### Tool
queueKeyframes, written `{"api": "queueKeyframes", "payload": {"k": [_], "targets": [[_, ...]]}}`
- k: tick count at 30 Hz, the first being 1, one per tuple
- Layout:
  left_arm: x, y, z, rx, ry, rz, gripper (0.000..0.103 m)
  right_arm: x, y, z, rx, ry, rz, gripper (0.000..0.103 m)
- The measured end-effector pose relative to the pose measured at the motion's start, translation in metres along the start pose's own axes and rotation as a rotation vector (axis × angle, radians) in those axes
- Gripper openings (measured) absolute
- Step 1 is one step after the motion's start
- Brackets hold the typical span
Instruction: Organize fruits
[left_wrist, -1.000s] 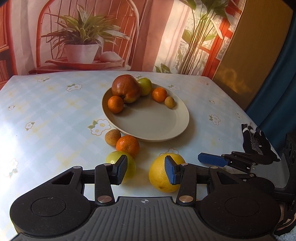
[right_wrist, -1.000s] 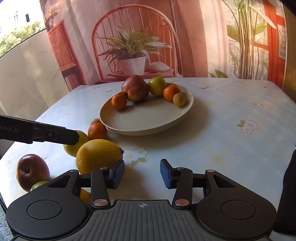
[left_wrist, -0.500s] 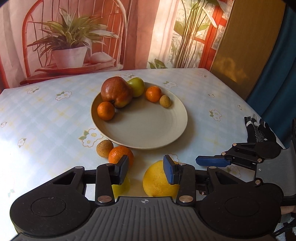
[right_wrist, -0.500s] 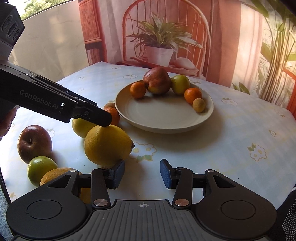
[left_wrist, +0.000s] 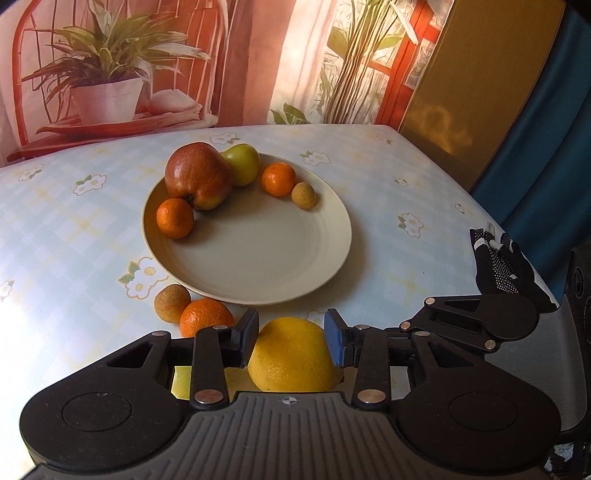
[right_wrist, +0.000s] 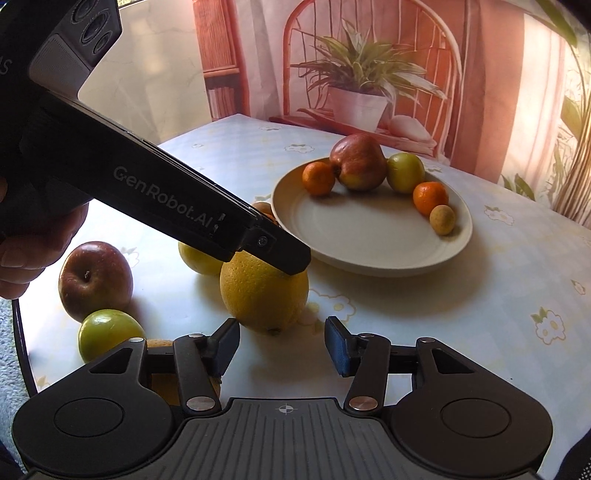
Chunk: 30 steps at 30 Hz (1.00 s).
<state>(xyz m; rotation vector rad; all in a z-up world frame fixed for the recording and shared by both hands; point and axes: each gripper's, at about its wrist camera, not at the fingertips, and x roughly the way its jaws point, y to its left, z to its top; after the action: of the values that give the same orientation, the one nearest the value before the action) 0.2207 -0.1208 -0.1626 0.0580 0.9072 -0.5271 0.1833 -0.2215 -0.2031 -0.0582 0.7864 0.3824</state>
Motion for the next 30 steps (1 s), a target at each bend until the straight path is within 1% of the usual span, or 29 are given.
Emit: {"api": "queueKeyframes", "payload": {"k": [2, 3, 4, 6, 8, 12, 18, 22, 26, 30], "targets": [[0.000, 0.006, 0.000, -0.031, 0.001, -0.015, 0.041, 0.001, -0.002, 0.000, 0.020, -0.008, 0.022, 0.044], [0.000, 0.010, 0.000, -0.052, 0.000, -0.033, 0.041, 0.001, -0.002, -0.001, 0.031, -0.012, 0.042, 0.038], [-0.001, 0.015, 0.000, -0.072, 0.000, -0.051, 0.041, 0.001, -0.003, -0.001, 0.038, -0.015, 0.061, 0.033], [-0.003, 0.024, 0.000, -0.123, 0.000, -0.075, 0.041, 0.001, -0.004, -0.001, 0.055, -0.024, 0.070, 0.033], [-0.006, 0.030, -0.001, -0.157, -0.003, -0.073, 0.041, 0.001, -0.005, -0.002, 0.068, -0.030, 0.074, 0.033], [-0.008, 0.038, -0.004, -0.187, -0.003, -0.073, 0.041, 0.001, -0.006, -0.001, 0.071, -0.029, 0.075, 0.033], [-0.002, 0.035, -0.004, -0.194, -0.003, -0.113, 0.041, 0.002, -0.005, -0.003, 0.071, -0.015, 0.061, 0.033], [0.001, 0.030, -0.006, -0.194, 0.006, -0.138, 0.041, 0.002, -0.006, -0.003, 0.085, -0.011, 0.054, 0.037], [0.002, 0.021, -0.006, -0.147, -0.004, -0.119, 0.041, 0.004, -0.007, -0.003, 0.092, -0.018, 0.044, 0.039], [0.004, 0.023, -0.004, -0.156, -0.005, -0.120, 0.041, 0.003, -0.008, -0.005, 0.108, -0.034, 0.045, 0.040]]}}
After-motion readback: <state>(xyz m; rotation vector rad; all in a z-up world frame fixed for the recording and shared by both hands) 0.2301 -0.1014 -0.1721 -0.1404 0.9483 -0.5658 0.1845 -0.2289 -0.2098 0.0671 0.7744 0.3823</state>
